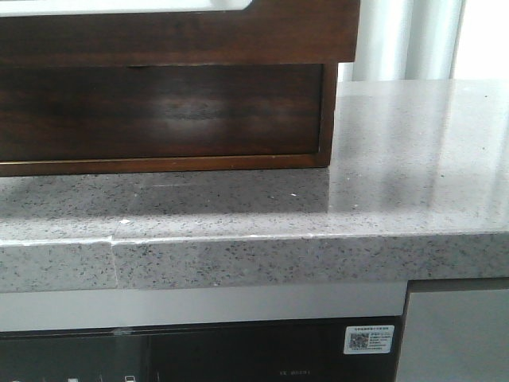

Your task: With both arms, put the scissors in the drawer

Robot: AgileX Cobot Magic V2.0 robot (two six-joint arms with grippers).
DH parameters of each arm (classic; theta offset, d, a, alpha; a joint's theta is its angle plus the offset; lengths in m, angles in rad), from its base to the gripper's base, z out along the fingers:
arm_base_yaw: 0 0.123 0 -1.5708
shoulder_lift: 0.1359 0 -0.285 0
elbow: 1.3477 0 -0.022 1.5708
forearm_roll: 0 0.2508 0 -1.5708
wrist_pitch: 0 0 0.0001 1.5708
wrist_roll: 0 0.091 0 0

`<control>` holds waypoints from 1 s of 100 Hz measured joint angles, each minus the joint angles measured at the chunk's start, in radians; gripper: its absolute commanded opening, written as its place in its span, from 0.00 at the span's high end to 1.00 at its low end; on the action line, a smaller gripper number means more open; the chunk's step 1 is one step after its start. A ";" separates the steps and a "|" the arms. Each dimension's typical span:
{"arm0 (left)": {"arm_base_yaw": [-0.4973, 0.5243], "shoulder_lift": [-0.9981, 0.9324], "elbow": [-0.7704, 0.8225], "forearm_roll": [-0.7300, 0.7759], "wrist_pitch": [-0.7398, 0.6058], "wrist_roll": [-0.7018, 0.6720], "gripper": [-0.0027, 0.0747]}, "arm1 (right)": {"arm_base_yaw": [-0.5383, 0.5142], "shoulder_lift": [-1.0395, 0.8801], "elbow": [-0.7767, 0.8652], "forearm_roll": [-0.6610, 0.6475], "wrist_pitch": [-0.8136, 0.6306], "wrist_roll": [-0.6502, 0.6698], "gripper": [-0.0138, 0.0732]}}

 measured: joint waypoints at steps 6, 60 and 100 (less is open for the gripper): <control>0.000 0.000 0.000 0.000 0.000 0.000 0.66 | 0.000 -0.026 0.000 0.000 -0.029 0.019 0.97; 0.000 -0.070 0.000 -0.057 0.096 -0.070 0.96 | 0.000 -0.301 0.016 0.000 -0.032 0.127 0.97; 0.000 -0.253 0.000 -0.276 0.411 -0.078 0.96 | 0.000 -0.766 0.508 0.000 -0.372 0.200 0.96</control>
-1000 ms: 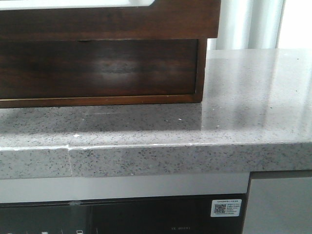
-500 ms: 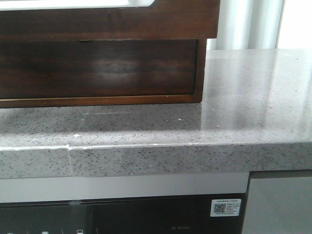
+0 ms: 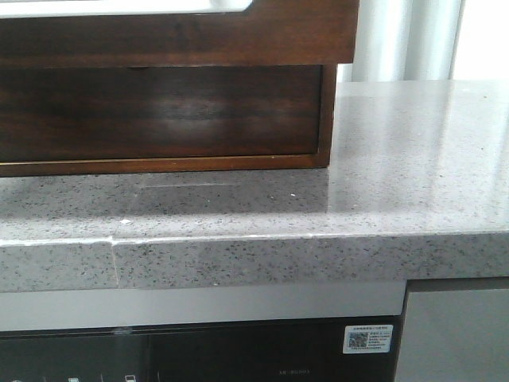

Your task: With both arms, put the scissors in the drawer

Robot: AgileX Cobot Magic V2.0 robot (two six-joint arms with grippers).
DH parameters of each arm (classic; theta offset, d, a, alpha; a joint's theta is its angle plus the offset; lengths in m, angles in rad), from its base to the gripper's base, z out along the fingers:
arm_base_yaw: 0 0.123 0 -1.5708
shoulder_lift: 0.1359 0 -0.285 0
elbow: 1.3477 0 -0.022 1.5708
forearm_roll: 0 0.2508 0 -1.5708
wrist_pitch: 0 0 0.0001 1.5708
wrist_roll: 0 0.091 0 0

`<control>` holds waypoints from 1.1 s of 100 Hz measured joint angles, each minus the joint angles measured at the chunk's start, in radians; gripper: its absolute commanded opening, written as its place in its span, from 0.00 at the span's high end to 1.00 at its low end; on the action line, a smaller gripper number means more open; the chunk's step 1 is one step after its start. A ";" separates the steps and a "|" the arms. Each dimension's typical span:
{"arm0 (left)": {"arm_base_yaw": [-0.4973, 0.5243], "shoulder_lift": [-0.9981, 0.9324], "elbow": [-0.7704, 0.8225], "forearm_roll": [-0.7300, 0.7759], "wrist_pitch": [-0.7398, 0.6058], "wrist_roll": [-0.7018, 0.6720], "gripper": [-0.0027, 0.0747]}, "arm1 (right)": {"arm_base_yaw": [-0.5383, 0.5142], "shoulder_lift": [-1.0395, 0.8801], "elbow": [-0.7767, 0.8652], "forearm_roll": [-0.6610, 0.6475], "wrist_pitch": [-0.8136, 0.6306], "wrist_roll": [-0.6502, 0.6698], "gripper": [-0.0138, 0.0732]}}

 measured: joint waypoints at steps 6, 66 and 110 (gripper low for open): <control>0.000 -0.015 0.000 -0.005 0.028 0.000 0.96 | 0.000 -0.100 0.110 0.000 -0.096 0.002 0.96; 0.000 -0.071 0.022 -0.031 0.075 0.024 0.96 | 0.000 -0.835 0.928 0.002 -0.398 0.006 0.96; 0.000 -0.072 0.138 -0.061 0.045 0.058 0.96 | 0.000 -0.965 1.125 0.002 -0.393 0.006 0.96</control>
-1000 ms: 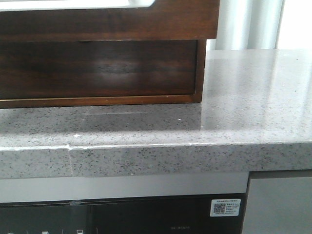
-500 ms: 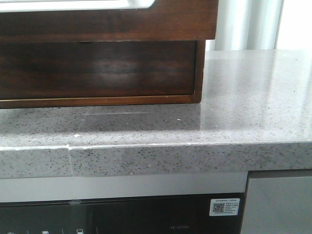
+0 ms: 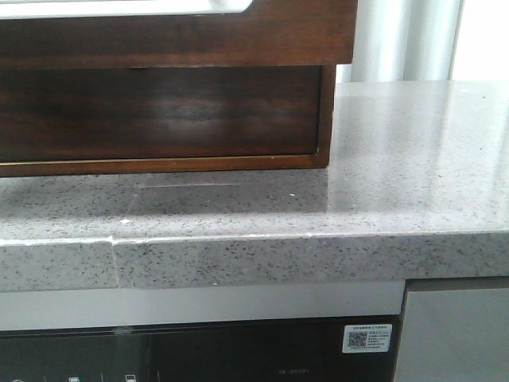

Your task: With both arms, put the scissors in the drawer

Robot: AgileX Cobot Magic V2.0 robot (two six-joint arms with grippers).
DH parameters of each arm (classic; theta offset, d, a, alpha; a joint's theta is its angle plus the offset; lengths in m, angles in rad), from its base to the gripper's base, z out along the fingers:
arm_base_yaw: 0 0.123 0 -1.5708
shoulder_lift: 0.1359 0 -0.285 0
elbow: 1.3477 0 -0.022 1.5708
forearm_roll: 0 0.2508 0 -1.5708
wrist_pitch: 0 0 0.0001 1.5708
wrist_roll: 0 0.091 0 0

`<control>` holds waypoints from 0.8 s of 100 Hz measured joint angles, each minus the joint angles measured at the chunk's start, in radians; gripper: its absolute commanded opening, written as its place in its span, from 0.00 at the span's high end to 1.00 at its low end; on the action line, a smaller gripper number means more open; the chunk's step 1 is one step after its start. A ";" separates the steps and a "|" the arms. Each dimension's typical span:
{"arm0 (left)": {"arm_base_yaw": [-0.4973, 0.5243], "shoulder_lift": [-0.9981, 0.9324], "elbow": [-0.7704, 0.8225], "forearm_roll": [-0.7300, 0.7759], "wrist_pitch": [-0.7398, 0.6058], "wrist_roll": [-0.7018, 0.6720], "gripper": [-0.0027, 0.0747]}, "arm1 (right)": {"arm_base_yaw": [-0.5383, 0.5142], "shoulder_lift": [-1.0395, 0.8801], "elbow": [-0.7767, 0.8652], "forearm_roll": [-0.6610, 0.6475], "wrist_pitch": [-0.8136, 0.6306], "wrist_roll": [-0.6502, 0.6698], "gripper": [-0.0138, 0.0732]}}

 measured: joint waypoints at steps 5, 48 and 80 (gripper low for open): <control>0.000 0.000 0.017 -0.004 -0.002 0.001 0.96 | 0.000 0.000 0.012 0.000 0.004 0.000 0.96; 0.000 0.000 0.101 -0.008 -0.004 0.001 0.96 | 0.000 0.000 0.048 0.000 0.048 0.000 0.96; 0.000 0.000 0.101 -0.010 -0.004 0.002 0.96 | 0.000 0.000 0.048 0.000 0.050 0.002 0.96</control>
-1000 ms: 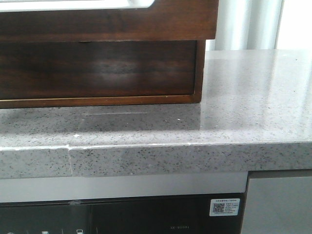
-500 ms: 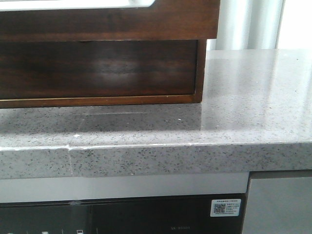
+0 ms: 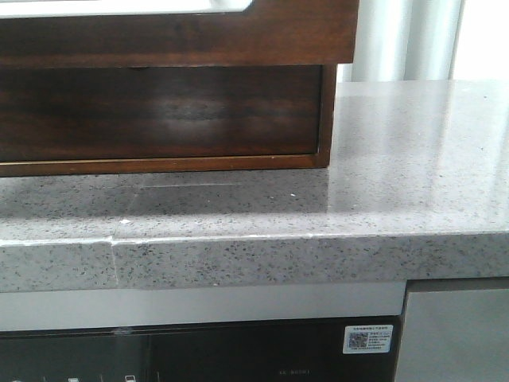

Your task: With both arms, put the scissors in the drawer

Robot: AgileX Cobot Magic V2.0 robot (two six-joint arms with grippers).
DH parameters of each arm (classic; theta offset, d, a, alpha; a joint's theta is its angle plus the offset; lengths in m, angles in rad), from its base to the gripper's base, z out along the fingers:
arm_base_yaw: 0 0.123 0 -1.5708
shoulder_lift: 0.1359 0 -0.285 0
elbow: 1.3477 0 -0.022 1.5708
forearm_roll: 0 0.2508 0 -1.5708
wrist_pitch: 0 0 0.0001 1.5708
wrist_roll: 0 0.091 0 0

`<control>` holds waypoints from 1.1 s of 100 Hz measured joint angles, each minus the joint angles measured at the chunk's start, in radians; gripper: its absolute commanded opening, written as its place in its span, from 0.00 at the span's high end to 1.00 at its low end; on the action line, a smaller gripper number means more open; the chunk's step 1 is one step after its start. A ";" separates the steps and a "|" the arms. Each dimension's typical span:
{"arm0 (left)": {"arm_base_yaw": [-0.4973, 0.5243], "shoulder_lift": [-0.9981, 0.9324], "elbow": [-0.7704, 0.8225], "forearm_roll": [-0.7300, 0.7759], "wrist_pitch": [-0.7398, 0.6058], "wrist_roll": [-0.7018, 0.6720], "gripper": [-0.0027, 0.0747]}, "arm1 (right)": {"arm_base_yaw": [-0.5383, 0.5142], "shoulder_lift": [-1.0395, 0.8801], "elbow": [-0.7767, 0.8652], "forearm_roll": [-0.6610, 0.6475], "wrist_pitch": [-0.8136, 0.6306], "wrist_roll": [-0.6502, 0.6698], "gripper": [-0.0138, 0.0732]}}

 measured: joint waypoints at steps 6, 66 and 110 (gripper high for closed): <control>0.000 0.000 0.000 0.000 0.000 0.000 0.96 | 0.000 0.000 0.000 0.000 0.000 0.000 0.96; 0.116 0.000 0.073 -0.336 -0.034 0.266 0.96 | 0.000 0.000 0.000 0.000 0.001 0.000 0.96; 0.262 -0.039 0.176 -0.452 -0.147 0.388 0.96 | 0.000 0.000 0.000 0.000 0.002 0.000 0.96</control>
